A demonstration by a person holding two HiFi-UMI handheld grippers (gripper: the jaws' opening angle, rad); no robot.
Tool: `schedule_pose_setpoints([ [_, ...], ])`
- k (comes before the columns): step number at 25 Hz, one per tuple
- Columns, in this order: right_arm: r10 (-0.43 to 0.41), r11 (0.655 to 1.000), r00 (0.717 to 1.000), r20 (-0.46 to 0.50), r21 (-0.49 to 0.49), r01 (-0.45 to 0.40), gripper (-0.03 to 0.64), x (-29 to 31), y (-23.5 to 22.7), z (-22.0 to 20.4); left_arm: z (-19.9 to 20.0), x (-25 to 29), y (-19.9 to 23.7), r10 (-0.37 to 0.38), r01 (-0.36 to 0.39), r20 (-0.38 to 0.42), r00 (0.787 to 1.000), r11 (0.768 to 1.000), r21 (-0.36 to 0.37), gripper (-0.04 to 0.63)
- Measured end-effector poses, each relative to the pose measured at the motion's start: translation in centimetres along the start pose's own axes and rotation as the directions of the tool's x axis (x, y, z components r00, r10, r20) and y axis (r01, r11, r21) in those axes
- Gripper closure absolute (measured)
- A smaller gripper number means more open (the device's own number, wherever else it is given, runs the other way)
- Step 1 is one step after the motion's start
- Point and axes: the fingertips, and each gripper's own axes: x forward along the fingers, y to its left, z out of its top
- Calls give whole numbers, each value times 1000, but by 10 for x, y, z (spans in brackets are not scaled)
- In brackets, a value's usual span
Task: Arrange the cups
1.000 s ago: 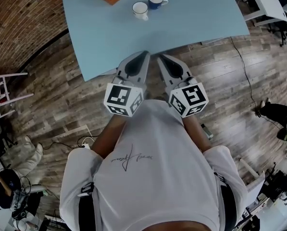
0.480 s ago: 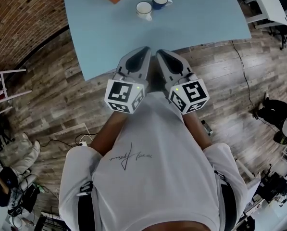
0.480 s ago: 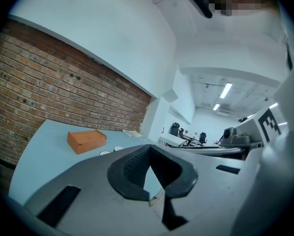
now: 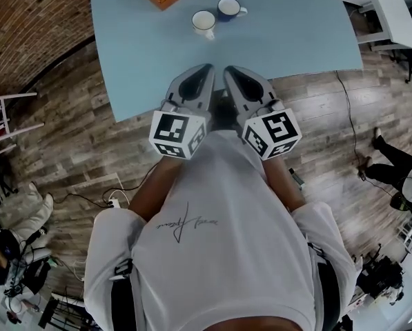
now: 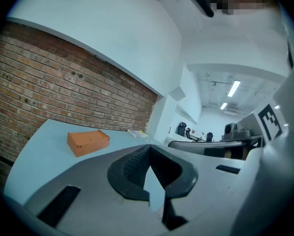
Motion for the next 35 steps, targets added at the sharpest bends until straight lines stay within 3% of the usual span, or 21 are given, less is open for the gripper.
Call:
schedule_pose_setpoints([
  [13, 116, 993, 992, -47, 3, -116, 595, 24, -66, 14, 7, 71, 2, 112, -112, 2, 994, 993, -31, 589],
  [21, 216, 976, 975, -48, -14, -217, 595, 37, -105, 30, 15, 103, 4, 211, -210, 33, 977, 977, -35, 589],
  [27, 323, 940, 944, -70, -91, -329, 595, 46, -120, 40, 11, 110, 9, 260, -258, 34, 965, 965, -43, 589],
  [35, 436, 867, 893, -110, -215, -450, 595, 62, -141, 43, 4, 124, 17, 279, -278, 20, 960, 960, -39, 589],
])
